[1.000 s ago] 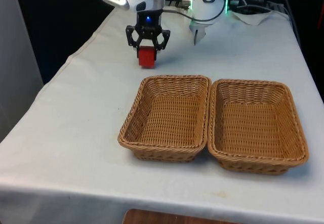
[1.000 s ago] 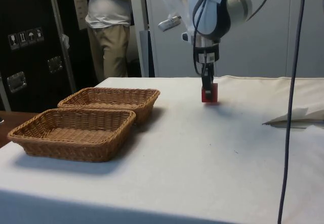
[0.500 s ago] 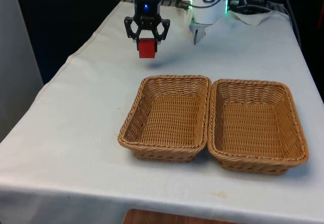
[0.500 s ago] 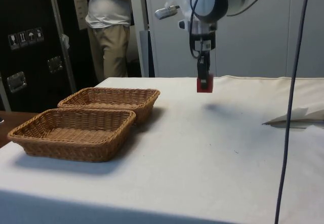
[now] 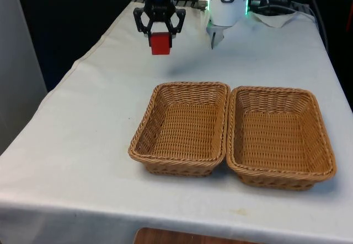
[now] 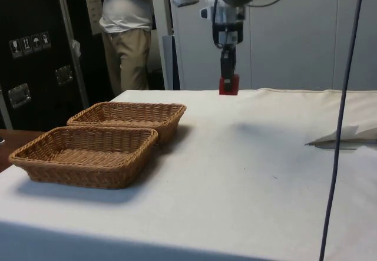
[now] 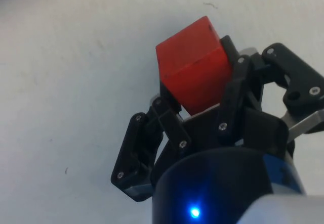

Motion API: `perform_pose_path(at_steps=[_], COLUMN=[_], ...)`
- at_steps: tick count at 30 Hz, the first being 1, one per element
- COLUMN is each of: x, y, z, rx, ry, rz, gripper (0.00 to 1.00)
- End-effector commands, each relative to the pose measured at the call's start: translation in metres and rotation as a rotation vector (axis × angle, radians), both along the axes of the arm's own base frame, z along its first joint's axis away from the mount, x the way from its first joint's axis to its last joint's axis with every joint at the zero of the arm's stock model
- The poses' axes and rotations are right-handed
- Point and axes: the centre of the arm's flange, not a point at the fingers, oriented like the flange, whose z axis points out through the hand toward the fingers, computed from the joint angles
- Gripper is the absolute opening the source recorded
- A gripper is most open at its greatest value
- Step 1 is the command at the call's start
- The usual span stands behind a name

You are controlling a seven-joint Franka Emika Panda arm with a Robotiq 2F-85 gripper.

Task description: Pick up the red cube and place it into the right basket.

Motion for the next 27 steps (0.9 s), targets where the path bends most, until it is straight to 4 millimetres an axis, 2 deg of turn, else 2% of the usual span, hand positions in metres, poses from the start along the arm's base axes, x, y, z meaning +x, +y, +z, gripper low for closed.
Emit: perform_pose_path(at_steps=[1, 5, 9, 15, 18, 26, 27], x=[0.007, 0.023, 0.03, 0.053, 0.059, 0.093, 0.09], y=[-0.002, -0.001, -0.002, 0.001, 0.0, 0.005, 0.002], z=[0.007, 0.025, 0.034, 0.051, 0.055, 0.06, 0.059], rx=[-0.008, 0.006, 0.01, 0.022, 0.013, 0.011, 0.001], ry=[0.007, -0.001, -0.004, -0.004, -0.006, 0.0, -0.003], rz=[-0.003, -0.001, 0.003, 0.006, 0.006, 0.013, 0.01], gripper=[0.03, 0.03, 0.03, 0.03, 0.03, 0.03, 0.03])
